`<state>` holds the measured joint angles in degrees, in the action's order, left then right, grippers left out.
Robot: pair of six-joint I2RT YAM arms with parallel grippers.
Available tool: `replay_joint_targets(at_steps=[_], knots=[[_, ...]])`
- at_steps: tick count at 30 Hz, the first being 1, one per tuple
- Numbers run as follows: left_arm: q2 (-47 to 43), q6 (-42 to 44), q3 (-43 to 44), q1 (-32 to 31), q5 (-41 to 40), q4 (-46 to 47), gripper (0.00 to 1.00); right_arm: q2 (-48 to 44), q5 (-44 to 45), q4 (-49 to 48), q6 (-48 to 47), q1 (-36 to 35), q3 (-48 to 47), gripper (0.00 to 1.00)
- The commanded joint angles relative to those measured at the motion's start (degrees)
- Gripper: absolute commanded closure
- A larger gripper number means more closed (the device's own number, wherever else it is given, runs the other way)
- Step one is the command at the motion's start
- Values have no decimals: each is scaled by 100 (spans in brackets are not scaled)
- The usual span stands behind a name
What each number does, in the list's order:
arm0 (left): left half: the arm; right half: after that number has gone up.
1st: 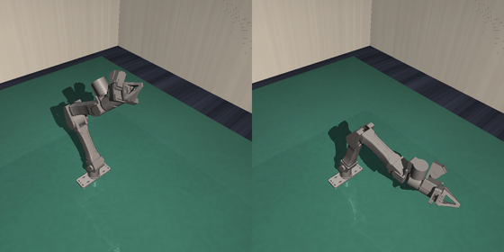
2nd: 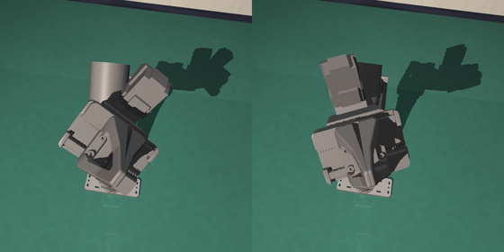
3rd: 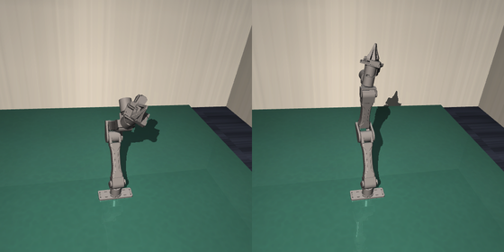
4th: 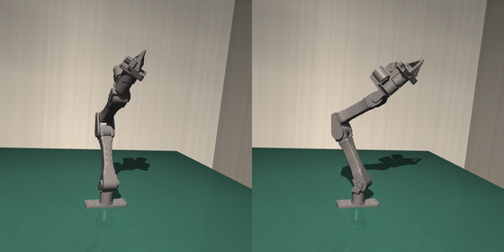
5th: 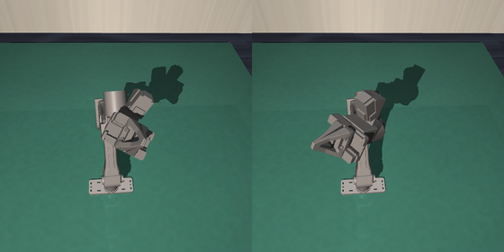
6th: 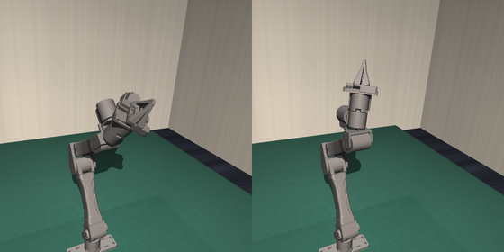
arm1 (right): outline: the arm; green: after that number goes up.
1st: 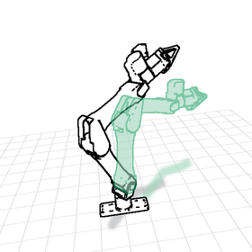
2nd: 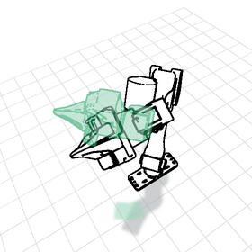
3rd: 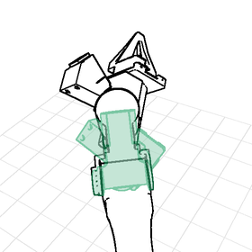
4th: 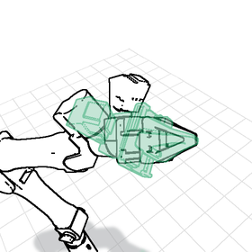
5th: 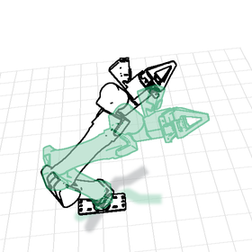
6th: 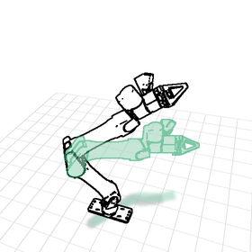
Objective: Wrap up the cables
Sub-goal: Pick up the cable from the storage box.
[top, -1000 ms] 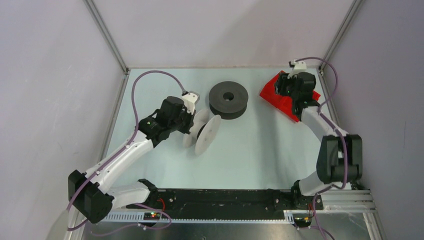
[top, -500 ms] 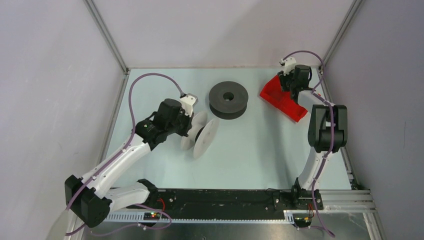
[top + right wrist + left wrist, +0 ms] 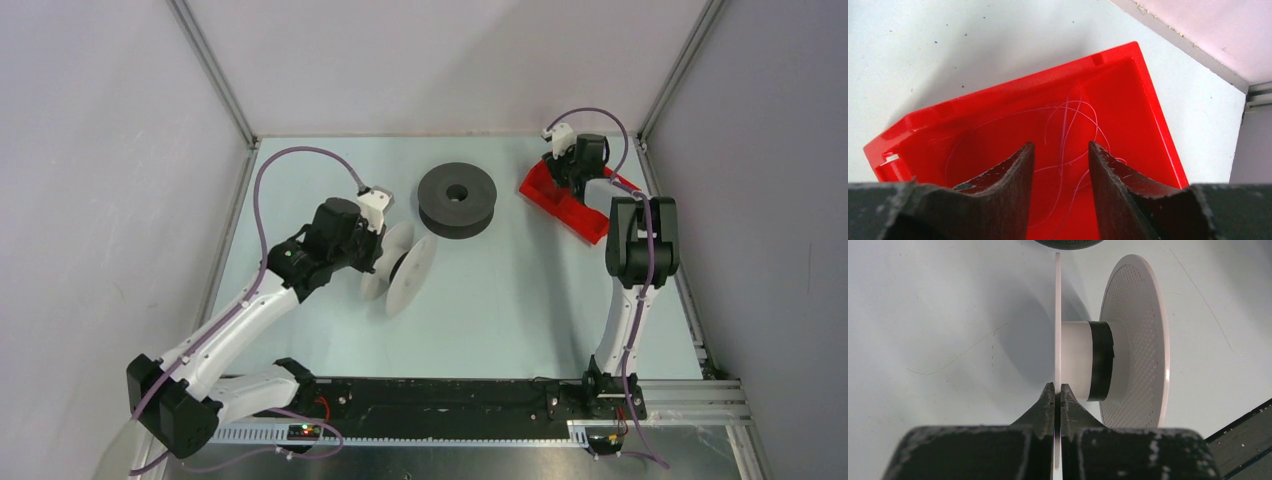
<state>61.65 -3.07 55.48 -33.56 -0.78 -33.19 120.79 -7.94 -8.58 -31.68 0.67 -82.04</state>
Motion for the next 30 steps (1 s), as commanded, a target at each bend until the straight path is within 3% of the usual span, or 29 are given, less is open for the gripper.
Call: replay_joint_targets(at_steps=[1, 3, 8, 10, 14, 20, 27, 30], knots=[[-258, -27, 39, 61, 102, 402, 100, 101, 55, -263, -259, -51, -269, 52], [-277, -27, 39, 70, 104, 420, 100, 143, 69, -267, -274, -55, -286, 56], [-307, -33, 23, 77, 98, 447, 100, 33, 446, -221, -404, -186, -291, 94], [-302, -29, 9, 78, 100, 453, 100, -164, 625, -164, -465, -279, -294, 100], [-265, -35, 3, 122, -42, 448, 100, -842, 1135, 61, -528, -522, -294, 100], [-320, -36, 10, 263, -166, 450, 100, -2388, 456, 592, 909, -870, -295, 100], [-515, 31, -73, 305, -536, 445, 100, -3823, 605, 698, 1946, -1437, -313, 100], [-621, 41, -94, 308, -707, 446, 100, -4430, 569, 1190, 2949, -1552, -308, 100]])
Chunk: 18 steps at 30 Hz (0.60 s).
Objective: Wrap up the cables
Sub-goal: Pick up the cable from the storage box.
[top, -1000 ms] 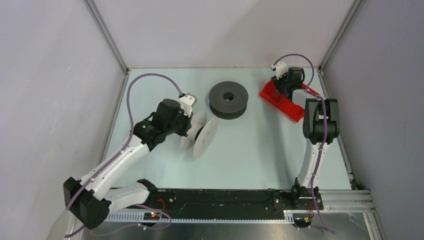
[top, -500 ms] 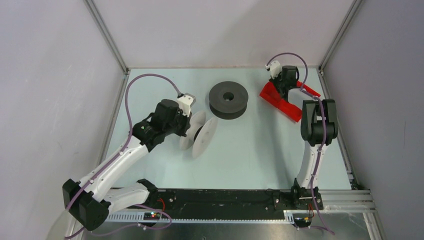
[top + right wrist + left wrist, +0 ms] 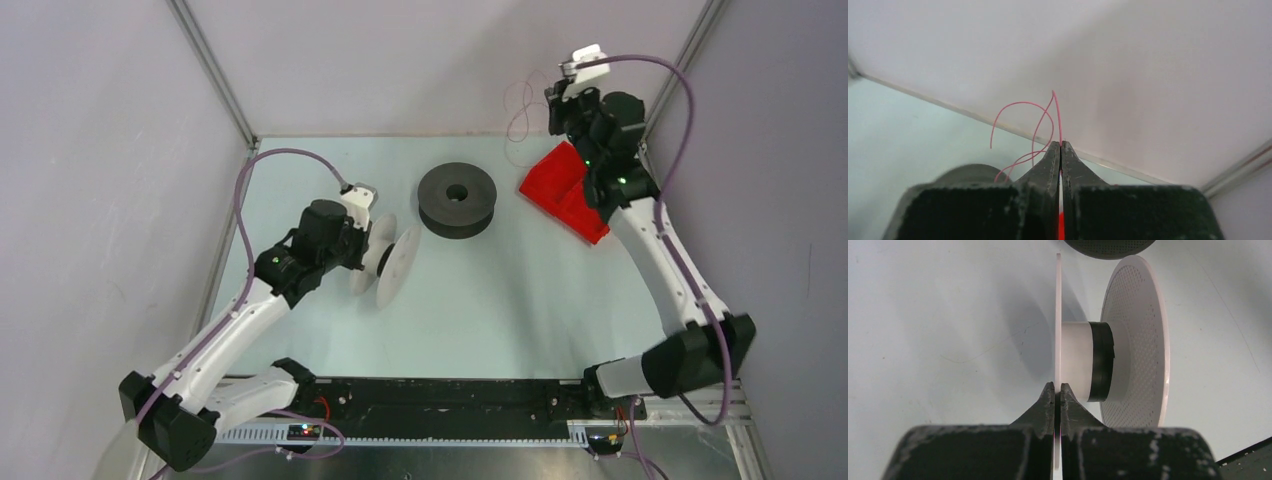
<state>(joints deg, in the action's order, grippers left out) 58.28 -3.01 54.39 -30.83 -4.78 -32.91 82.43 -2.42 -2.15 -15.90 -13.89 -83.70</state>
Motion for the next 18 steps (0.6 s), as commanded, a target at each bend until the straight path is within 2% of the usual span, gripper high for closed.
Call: replay_joint_targets(at_steps=[1, 4, 8, 10, 13, 18], knots=[[-314, 36, -6, 40, -346, 421, 100, -683, -56, 694, 1630, -105, -115, 100], [-445, 37, -60, 46, -499, 418, 100, -1094, -920, 1386, 2714, -159, 196, 100], [-486, 37, -94, 42, -546, 419, 100, -1579, -2140, 975, 4168, -271, 1920, 100], [-479, 37, -97, 42, -528, 423, 100, -1604, -2442, 622, 4523, -379, 3101, 100], [-453, 35, -89, 42, -415, 420, 100, -1386, -2586, 563, 4702, -416, 3782, 100], [-276, 27, -46, 42, -161, 417, 99, -1348, -2663, 629, 4302, -521, 3905, 100]])
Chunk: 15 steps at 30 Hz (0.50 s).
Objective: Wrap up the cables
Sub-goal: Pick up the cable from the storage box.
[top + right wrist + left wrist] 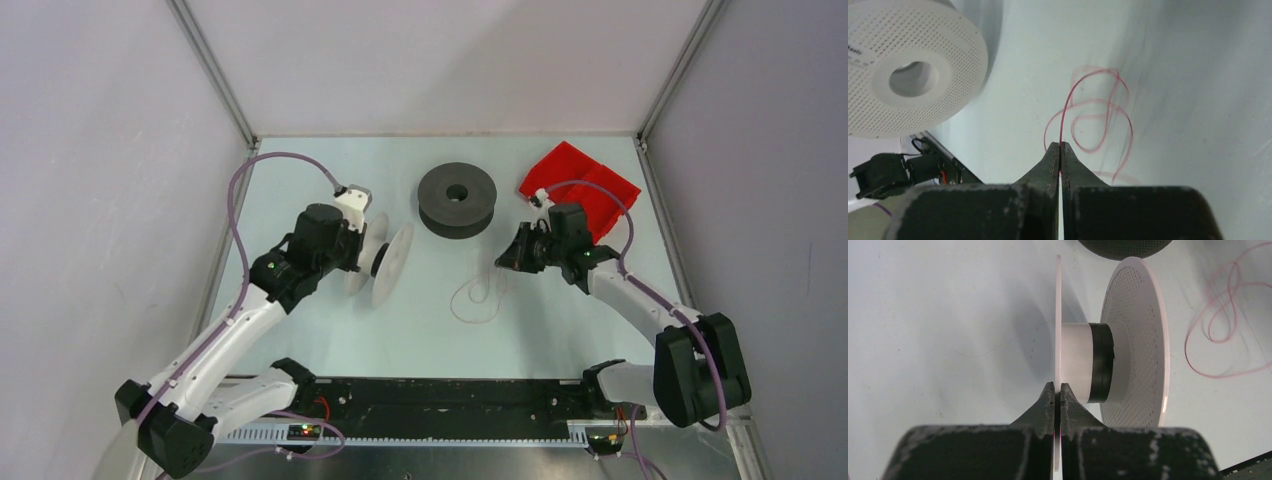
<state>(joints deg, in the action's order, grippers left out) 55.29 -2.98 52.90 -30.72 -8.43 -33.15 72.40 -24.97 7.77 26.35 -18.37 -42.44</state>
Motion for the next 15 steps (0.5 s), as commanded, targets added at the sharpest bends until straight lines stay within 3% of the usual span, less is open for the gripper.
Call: replay_joint_targets(at_steps=[1, 10, 15], knots=[[52, 16, 94, 31, 219, 447, 96, -412, -420, -423, 8, -80, -222, 100], [123, 9, 113, 31, 183, 441, 72, -613, -633, -565, 49, 121, -221, 100], [158, 47, 200, 31, 218, 448, 67, -763, -722, -702, 87, 146, -241, 100]])
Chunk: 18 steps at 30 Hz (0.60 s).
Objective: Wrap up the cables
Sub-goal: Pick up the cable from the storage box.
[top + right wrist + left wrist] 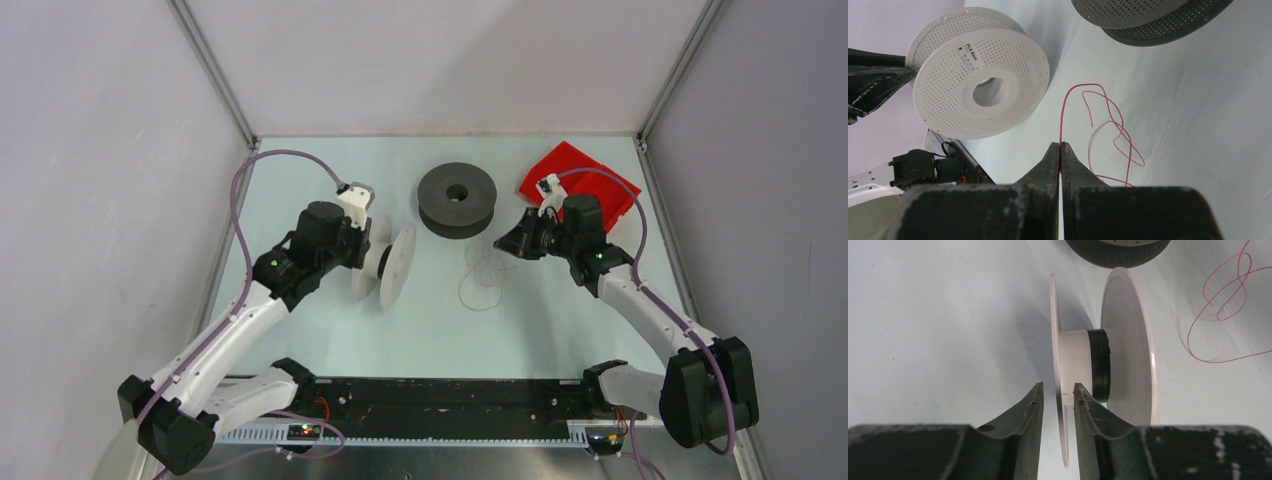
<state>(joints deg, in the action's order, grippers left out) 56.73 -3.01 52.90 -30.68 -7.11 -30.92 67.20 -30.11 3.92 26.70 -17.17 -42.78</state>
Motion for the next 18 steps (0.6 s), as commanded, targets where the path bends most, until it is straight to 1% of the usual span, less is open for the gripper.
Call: replay_joint_targets(at_steps=[1, 2, 6, 7, 8, 9, 10, 11, 12, 16, 18], knots=[[27, 100, 206, 27, 179, 215, 68, -295, -207, -327, 49, 22, -209, 100], [56, 217, 209, 27, 230, 216, 69, -317, -206, -329, 40, 21, -216, 100], [60, 807, 123, 31, 441, 220, 81, -435, -249, -335, 61, 13, -221, 100], [12, 927, 95, 28, 593, 218, 87, -484, -274, -334, 87, 1, -221, 100], [-22, 1191, 83, 27, 797, 218, 90, -536, -284, -337, 97, -7, -221, 100], [-92, 1348, 45, 27, 1234, 222, 95, -556, -296, -339, 101, -26, -226, 100], [-118, 1650, 41, 27, 1430, 236, 97, -613, -299, -337, 100, -33, -223, 100], [-149, 1762, 48, 27, 1747, 249, 99, -647, -308, -334, 103, -35, -222, 100], [-151, 1997, 46, 27, 1845, 252, 100, -702, -314, -332, 110, -42, -226, 100], [-99, 2766, 82, 32, 3005, 218, 100, -833, -339, -459, 132, -60, -228, 100], [45, 2967, 162, 27, 3233, 160, 100, -865, -371, -475, 124, -66, -228, 100]])
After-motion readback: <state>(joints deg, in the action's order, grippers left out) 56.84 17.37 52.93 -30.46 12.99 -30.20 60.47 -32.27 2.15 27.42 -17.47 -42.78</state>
